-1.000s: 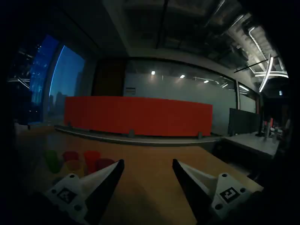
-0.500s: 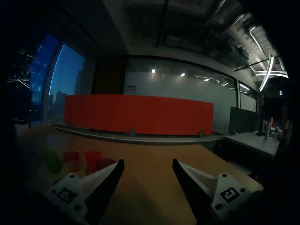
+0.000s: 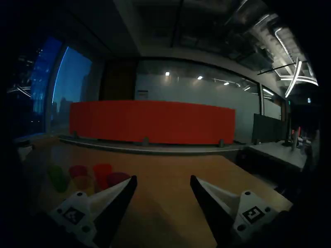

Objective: Pour water

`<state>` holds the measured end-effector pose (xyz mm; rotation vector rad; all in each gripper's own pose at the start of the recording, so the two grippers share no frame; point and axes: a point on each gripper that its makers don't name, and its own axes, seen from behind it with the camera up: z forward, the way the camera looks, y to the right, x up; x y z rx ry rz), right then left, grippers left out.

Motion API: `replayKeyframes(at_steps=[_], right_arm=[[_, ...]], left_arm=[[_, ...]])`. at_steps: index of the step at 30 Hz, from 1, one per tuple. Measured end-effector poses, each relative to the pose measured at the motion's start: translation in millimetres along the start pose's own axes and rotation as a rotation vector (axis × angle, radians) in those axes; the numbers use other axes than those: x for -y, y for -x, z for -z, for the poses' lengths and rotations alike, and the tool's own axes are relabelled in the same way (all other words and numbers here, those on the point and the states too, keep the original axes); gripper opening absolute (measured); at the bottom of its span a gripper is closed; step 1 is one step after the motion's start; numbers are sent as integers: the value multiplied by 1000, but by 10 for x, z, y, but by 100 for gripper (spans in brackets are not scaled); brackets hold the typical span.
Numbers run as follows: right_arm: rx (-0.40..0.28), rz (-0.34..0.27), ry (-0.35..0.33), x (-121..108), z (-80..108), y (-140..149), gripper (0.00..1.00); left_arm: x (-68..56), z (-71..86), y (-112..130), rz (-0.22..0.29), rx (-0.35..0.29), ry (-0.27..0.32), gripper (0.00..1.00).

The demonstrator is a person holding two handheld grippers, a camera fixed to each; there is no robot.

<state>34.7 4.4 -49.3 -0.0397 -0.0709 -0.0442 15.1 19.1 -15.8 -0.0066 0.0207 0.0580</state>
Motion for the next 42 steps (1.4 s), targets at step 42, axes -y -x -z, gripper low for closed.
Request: replayKeyframes(at_steps=[42], right_arm=[[4,-13,4,-5,54,-9,99]], left_arm=[[138,-146,195,58,18,13,88]])
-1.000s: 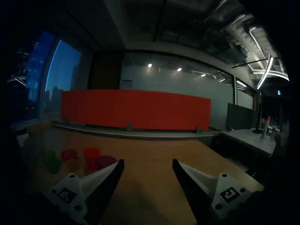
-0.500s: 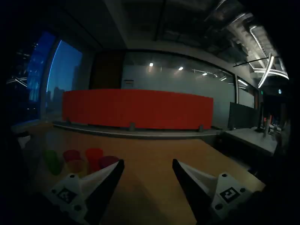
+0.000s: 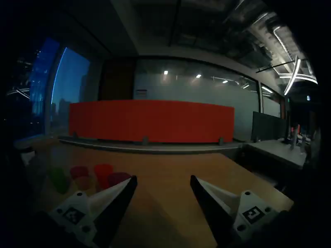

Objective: Pour water

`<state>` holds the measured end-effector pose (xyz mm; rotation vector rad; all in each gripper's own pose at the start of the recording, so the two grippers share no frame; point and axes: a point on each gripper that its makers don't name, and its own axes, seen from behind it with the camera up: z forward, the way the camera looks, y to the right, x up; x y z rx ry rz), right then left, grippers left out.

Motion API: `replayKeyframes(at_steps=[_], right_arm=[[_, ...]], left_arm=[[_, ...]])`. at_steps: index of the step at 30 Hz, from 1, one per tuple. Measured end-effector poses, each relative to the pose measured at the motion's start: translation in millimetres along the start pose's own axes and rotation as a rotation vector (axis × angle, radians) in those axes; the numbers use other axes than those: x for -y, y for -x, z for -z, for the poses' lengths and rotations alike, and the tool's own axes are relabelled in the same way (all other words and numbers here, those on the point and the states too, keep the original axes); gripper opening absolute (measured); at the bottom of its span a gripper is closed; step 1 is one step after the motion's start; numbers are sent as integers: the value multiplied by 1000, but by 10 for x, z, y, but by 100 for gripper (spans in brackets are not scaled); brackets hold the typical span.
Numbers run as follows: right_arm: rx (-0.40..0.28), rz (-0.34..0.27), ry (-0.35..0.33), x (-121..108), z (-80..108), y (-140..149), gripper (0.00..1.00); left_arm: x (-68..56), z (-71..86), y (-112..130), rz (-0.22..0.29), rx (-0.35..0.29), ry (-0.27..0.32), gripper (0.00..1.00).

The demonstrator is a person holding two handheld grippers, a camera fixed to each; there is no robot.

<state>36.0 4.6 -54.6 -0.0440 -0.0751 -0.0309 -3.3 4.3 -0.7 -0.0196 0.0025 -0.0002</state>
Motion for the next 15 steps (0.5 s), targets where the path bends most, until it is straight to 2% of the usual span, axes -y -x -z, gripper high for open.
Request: replayKeyframes(at_steps=[15], right_arm=[[-26,-21,11,-219,60,83,99]], left_arm=[[-3,-1,-7,0,0,-1,88]])
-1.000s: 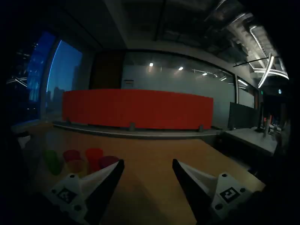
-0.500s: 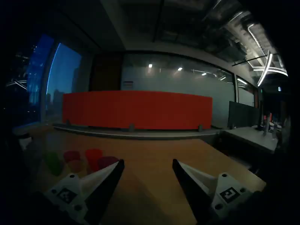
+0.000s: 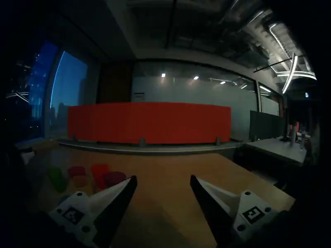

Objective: Pour water

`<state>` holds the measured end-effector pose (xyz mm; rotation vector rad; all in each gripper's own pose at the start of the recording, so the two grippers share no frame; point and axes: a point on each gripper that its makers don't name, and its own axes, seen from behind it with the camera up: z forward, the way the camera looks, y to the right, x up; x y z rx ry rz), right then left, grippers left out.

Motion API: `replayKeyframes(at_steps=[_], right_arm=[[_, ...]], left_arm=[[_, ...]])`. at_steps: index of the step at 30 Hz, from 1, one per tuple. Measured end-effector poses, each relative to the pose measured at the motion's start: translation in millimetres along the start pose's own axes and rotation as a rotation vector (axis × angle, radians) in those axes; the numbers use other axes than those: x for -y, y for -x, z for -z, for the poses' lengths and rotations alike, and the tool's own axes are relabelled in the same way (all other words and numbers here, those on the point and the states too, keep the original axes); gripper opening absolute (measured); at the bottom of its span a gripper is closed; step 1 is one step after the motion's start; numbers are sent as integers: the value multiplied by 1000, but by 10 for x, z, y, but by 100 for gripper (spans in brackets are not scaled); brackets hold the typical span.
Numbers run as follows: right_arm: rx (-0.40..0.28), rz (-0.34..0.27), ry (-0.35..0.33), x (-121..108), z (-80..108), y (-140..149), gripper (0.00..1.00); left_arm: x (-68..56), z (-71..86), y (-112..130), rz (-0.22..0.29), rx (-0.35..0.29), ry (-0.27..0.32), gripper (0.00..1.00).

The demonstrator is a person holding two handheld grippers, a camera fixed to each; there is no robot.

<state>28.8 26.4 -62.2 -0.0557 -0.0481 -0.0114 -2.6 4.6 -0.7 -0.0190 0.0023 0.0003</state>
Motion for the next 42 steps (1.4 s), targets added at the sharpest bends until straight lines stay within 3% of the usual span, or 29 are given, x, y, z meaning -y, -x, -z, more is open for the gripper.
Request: replayKeyframes(at_steps=[9,26,42], right_arm=[[-40,20,7,-85,-108,-84,99],[-86,70,-10,98,-320,-81,99],[-95,17,-29,187,-535,-76,99]], left_arm=[[-4,-7,-1,0,0,0,88],[3,-1,1,0,0,0,88],[-3,-2,5,0,0,0,88]])
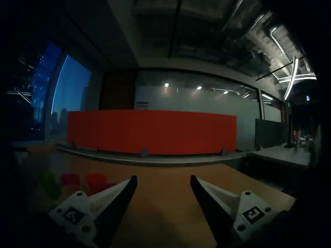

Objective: Pour water

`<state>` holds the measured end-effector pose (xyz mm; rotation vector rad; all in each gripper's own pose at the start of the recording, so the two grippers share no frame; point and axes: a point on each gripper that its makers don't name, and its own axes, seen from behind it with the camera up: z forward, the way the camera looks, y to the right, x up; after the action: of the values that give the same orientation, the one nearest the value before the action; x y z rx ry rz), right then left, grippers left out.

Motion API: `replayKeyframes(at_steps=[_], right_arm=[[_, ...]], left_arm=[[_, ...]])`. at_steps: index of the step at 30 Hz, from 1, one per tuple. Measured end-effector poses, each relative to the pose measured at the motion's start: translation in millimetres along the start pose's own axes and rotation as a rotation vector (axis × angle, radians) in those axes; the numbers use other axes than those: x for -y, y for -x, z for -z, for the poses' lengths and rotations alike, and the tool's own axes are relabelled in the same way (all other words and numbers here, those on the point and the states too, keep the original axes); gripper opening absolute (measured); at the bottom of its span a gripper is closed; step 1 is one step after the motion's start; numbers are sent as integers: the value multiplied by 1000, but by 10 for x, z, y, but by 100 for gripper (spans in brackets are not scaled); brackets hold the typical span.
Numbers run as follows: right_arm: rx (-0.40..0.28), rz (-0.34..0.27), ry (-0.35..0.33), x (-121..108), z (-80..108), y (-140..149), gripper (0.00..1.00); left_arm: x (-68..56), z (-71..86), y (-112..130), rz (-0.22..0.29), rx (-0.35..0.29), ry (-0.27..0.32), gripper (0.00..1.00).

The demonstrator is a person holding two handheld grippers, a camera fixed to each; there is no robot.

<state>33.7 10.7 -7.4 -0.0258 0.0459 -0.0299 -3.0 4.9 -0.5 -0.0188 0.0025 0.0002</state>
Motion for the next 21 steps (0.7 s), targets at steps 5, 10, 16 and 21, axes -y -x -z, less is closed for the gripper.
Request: replayKeyframes(at_steps=[5,10,16,21], right_arm=[[-2,-3,-4,48,-12,103,99],[2,-9,-8,91,-18,220,99],[9,-19,1,59,-47,294,99],[15,-36,10,18,-59,311,99]], left_arm=[[0,-2,1,0,0,0,88],[0,1,1,0,0,0,88],[5,3,-1,0,0,0,88],[2,4,0,0,0,0,88]])
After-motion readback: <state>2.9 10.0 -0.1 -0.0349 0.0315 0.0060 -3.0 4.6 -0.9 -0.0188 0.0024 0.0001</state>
